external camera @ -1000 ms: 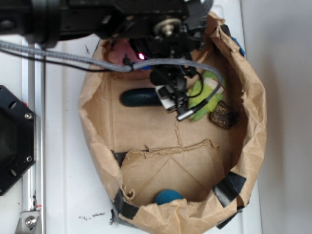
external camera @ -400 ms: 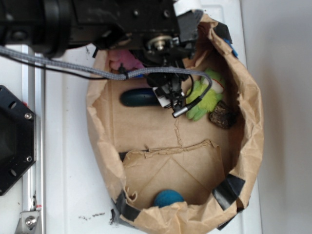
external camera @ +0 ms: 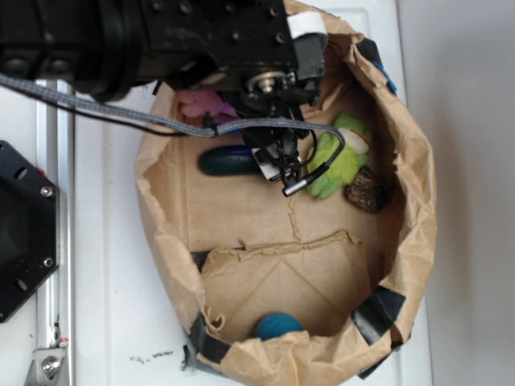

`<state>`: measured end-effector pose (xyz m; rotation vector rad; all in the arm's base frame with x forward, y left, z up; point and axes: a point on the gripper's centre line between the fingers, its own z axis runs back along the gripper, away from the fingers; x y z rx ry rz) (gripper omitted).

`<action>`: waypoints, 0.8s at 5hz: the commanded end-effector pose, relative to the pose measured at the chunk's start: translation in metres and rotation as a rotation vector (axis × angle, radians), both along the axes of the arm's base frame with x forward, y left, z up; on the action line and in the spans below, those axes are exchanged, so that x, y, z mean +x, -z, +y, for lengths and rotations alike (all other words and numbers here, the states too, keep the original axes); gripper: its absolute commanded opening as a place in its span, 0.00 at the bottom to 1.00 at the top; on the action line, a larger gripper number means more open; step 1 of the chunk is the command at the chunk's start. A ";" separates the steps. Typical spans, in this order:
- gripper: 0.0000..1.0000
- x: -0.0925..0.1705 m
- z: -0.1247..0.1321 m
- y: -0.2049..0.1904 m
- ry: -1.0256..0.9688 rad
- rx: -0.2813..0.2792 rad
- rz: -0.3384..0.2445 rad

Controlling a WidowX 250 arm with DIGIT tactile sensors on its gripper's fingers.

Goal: Grab the pink bunny.

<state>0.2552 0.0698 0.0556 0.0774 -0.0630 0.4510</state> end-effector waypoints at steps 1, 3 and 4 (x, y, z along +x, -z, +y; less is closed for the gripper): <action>1.00 0.000 0.012 -0.003 -0.013 0.024 -0.024; 1.00 -0.021 0.034 -0.012 -0.134 0.190 -0.036; 1.00 -0.027 0.035 -0.010 -0.157 0.214 -0.028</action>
